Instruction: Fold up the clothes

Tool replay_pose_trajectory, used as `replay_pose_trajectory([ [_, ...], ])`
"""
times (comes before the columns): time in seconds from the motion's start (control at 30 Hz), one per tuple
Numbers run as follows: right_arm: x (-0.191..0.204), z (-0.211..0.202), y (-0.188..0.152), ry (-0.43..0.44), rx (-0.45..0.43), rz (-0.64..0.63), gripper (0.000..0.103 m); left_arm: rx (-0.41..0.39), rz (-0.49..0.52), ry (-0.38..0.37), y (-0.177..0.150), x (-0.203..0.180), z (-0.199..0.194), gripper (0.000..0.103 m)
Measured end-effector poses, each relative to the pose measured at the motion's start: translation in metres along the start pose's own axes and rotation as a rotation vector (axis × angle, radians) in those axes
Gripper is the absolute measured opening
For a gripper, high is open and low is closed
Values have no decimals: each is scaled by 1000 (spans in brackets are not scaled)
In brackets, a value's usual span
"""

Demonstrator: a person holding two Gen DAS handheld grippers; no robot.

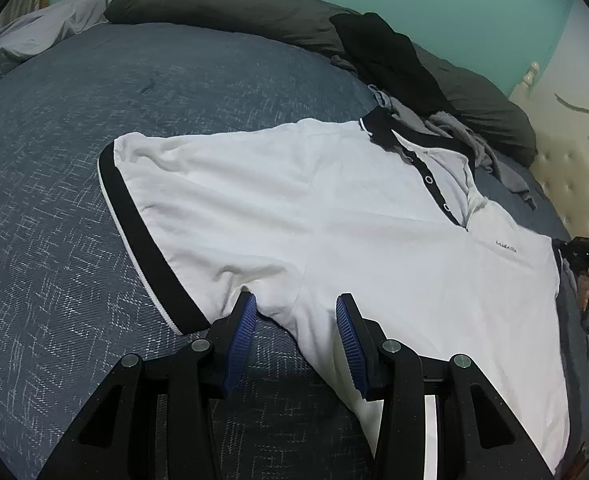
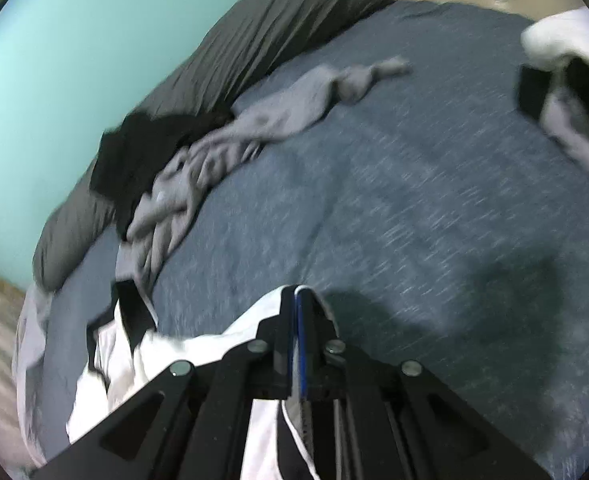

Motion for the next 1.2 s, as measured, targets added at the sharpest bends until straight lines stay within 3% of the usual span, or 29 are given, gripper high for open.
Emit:
replay_pose_trajectory([
  [0.1,0,10,-12,11,64,-11,4,1,6,1,0,-2,1,46],
  [0.2,-7,-2,-17,23,54,2,30,-1,8,-3,0,-3,-1,46],
  [0.4,-10,-24,-53,102,95,-6,34,-5,12,-10,-1,-6,-3,46],
  [0.6,-3,-12,-90,83,170,-59,34,-6,17,-14,-1,-8,-4,50],
  [0.67,-1,-13,-91,74,158,-82,19,-7,17,-15,-1,-8,-4,50],
  [0.77,-1,-15,-92,84,160,-87,6,-6,16,-17,-1,-9,-3,50],
  [0.9,-1,-28,-94,103,150,-98,5,-6,14,-20,-1,-9,-3,50],
  [1.07,-22,-16,-117,62,222,-70,5,-7,15,-23,-1,-10,-4,50],
  [1.2,-22,-15,-118,110,213,-45,9,-8,16,-22,-1,-10,-5,50],
])
Point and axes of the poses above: each gripper's, at about its wrist camera, not at the fingertips, and z roughly the way its jaws point, x to its left, y to its top, the point moved 10 cm from there along z, roughly the way its jaws point, and after that the axes turned 11 degrees about x, right-handed, at the moved point
